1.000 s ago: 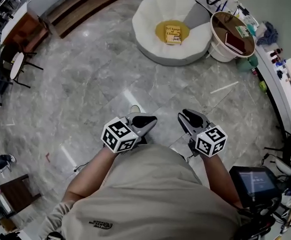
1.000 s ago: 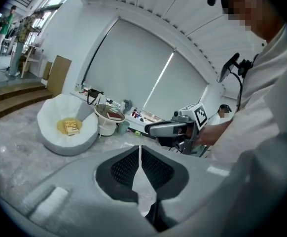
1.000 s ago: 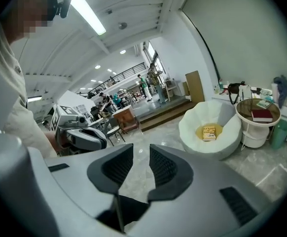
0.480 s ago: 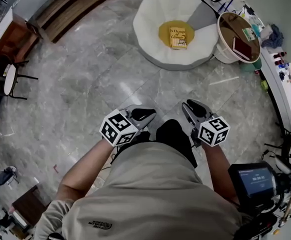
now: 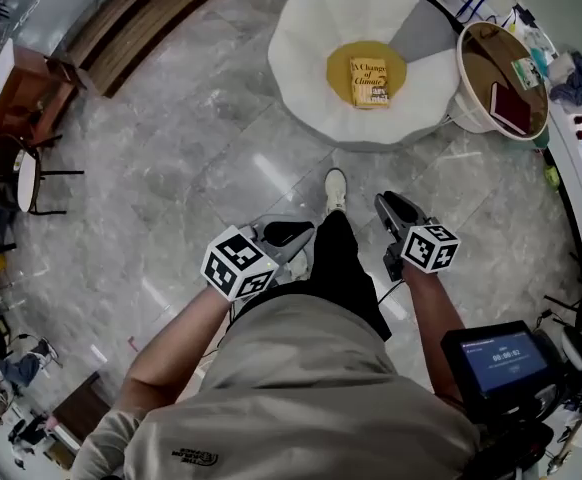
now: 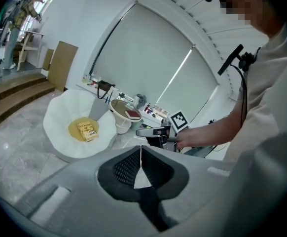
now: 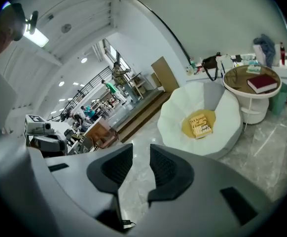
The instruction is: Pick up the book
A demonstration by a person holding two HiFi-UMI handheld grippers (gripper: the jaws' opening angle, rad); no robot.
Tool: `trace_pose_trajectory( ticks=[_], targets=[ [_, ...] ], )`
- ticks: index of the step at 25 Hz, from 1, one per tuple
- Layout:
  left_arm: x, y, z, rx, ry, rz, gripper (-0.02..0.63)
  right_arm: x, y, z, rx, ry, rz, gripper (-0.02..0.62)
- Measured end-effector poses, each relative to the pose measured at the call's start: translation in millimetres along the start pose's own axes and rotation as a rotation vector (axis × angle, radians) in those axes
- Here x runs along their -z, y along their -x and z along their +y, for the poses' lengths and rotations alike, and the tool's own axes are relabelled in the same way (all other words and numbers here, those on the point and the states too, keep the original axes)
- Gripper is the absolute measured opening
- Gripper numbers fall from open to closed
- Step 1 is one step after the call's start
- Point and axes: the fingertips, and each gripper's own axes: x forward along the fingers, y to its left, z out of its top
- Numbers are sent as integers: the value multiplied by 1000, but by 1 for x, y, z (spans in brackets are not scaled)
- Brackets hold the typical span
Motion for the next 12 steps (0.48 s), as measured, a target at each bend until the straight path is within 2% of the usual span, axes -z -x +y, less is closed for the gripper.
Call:
trace_pose_trajectory(
  ticks=[6,12],
  targets=[
    [-51,-84,78,33,-5,82,9,-25,-101,-114,62,-115,51,112],
    [-82,-183,154,59,-7,139,8,-32,-193,-217,69,-317,57,127]
  ],
)
